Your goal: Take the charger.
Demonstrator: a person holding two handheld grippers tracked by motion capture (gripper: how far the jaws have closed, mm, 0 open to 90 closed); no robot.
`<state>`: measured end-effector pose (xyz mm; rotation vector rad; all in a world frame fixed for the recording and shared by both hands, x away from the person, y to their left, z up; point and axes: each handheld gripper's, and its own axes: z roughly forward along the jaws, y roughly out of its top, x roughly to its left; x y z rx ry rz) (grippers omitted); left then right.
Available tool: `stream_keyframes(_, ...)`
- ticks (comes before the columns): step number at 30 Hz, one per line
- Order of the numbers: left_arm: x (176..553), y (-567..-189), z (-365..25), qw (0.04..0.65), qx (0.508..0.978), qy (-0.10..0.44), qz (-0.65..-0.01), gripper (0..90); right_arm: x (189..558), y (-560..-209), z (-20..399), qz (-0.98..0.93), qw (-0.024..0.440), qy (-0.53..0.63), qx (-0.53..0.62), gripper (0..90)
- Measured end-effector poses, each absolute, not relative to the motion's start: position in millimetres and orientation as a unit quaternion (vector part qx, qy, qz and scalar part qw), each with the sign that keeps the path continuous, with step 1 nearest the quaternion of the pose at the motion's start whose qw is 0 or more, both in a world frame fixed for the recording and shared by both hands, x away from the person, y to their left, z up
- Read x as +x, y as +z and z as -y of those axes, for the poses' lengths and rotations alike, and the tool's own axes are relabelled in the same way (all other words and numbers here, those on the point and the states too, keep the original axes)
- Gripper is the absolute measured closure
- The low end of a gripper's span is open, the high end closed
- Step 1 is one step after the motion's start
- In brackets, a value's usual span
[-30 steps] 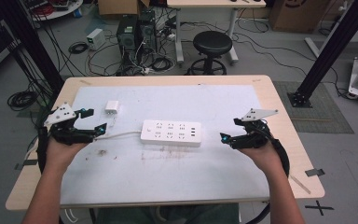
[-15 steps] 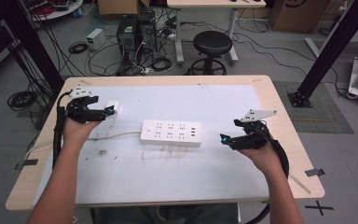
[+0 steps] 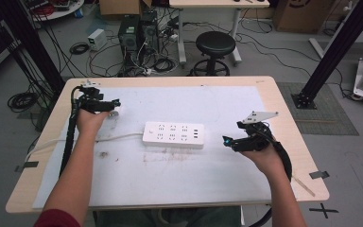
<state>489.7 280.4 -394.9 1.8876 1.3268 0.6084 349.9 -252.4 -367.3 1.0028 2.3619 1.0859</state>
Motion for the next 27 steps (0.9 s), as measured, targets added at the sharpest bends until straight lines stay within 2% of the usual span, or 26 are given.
stream_keyframes(11,509.4,-425.6,-278.3,0.335,0.727,0.227,-0.555,22.6,348.9,-370.2,252.2,-0.833,0.175,0.382,0.360,19.4)
stream_keyframes(27,513.1,-438.6,-279.0,0.310,0.735,0.217,-0.563,22.8,345.2,-371.6,250.5,-0.834,0.175,0.380,0.360,19.4)
